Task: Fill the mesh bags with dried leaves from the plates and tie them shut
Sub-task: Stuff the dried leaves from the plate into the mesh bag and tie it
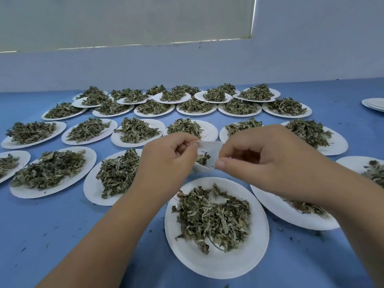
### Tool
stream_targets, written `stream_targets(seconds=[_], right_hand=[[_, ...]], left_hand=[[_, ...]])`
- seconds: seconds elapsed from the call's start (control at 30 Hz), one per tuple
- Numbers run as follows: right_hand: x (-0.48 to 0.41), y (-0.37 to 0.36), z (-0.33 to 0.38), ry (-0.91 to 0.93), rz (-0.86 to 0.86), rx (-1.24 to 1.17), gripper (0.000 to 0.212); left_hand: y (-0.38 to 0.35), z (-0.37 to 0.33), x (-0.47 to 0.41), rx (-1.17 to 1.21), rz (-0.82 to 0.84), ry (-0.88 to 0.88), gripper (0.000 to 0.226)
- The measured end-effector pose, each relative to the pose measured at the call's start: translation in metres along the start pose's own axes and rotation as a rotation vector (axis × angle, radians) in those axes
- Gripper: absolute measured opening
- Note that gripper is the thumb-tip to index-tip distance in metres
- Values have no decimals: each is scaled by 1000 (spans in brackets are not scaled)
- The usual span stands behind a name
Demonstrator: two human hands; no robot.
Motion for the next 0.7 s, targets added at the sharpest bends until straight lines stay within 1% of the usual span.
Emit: stream_targets(seconds=[0.07, 0.13, 0.23, 0.3, 0.4, 0.57, 0.7], right_hand=[[2, -1, -2, -33, 108, -3, 19], [4, -3, -9, -80, 206, 63, 20], [14, -9, -25, -171, 390, 215, 38], [23, -12, -32, -203, 469, 242, 52], [28, -15, -36, -171, 499, 261, 61], [26, -20, -37, -157, 473, 253, 49], [26, -25, -35, -151, 486, 256, 39]], left_hand=[[0, 1, 0, -17, -4, -11, 24], [-1, 1, -1, -33, -10, -24, 24], [-2, 3, -2, -50, -10, -31, 25], [-3, 4, -2, -63, -10, -36, 25], [-4, 4, -1, -87, -5, -55, 26], [-6, 4, 0, -103, 13, -60, 25], [-7, 4, 0, -117, 18, -53, 23]])
Point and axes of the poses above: each hand's wrist, its own x-axis away from the middle knuckle, its own y-axis out of the back of the hand, z = x × y, the point moved 3 cm from there along -x, towards the middle knuckle, and after that the axes turned 10 degrees about -x, right-handed, at the moved point
